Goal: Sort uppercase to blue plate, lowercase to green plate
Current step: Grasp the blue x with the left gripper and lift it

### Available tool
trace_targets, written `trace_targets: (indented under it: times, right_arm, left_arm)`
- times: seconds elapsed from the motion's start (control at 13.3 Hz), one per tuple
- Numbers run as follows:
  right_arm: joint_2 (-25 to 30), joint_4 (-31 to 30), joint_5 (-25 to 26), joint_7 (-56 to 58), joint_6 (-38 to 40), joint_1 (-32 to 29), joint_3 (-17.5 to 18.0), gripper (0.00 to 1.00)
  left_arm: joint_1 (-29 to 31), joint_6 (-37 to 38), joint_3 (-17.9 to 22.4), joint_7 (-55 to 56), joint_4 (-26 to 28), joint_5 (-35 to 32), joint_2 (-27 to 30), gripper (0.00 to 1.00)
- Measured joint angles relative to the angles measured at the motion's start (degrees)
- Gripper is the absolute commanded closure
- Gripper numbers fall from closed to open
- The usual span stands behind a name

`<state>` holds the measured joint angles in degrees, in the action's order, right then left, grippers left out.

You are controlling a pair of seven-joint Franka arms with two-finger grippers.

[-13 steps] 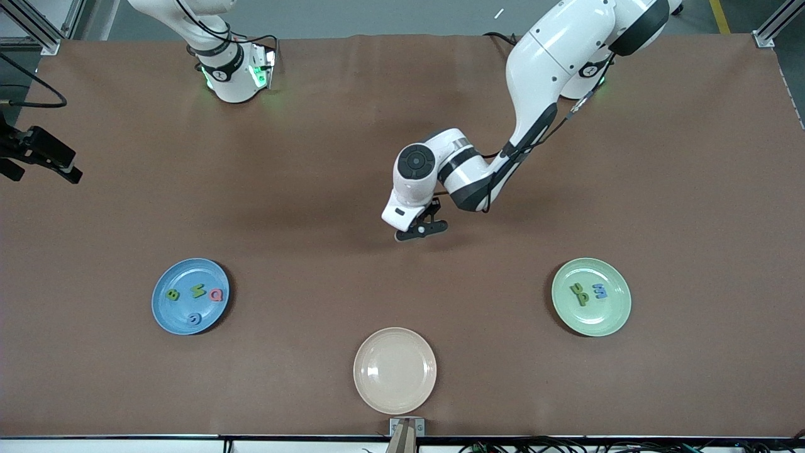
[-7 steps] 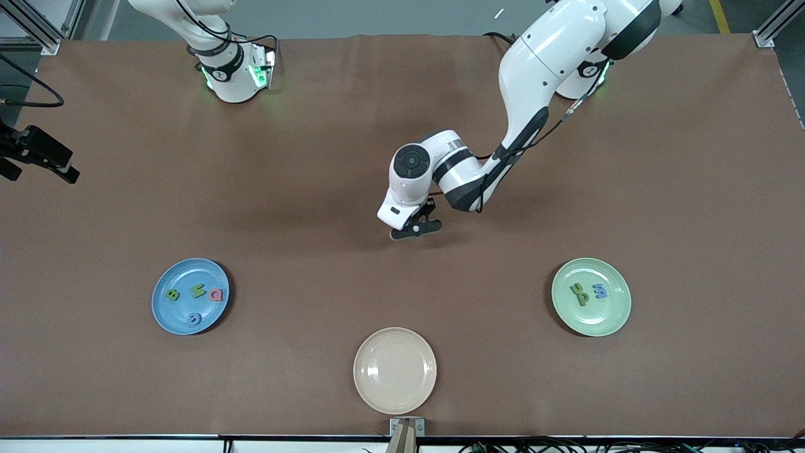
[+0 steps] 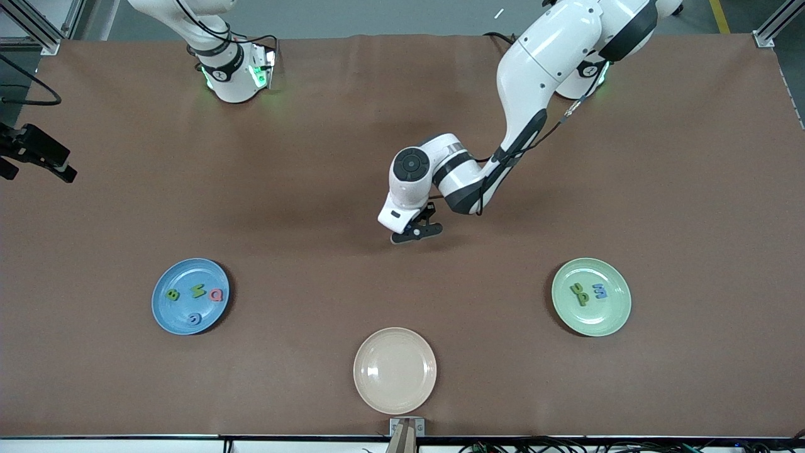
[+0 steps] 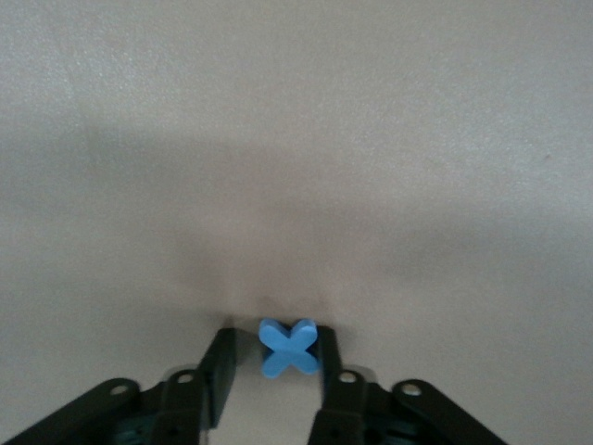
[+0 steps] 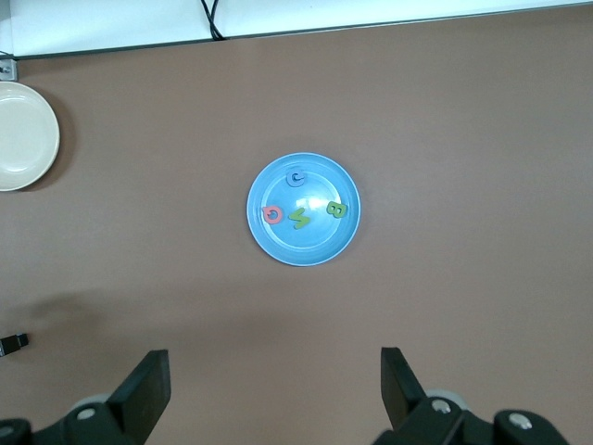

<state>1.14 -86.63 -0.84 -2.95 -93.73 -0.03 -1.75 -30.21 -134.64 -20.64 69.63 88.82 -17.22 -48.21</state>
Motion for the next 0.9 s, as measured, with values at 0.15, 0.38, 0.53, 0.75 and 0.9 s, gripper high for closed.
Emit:
trace_targets:
  times: [0.15,0.38,0.53,0.75,0.9]
  right_arm:
    - [0.00,0.00,0.09,0.00,0.05,0.00,0.00,0.00]
    - [-0.07,0.00,0.21,0.00,1.38,0.00,-0.01,0.00]
    - [-0.13,0.01,0.87,0.00,3.61,0.00,-0.02,0.00]
    - [-0.32,0.01,1.05,0.01,5.12,0.00,-0.01,0.00]
    - [-0.36,0.01,1.07,0.00,5.28,-0.01,-0.02,0.00]
  left_arm:
    - [0.02,-0.02,0.11,0.03,-0.17,-0.01,-0.01,0.96]
    - [0.27,-0.04,1.14,0.37,-0.73,-0.03,0.03,0.99]
    - [0.48,-0.04,3.27,0.44,-1.55,-0.10,0.47,0.99]
    - [3.44,0.03,4.62,0.44,-1.96,-0.16,3.01,0.99]
    - [6.15,0.65,4.66,0.42,-1.96,-0.39,5.00,0.99]
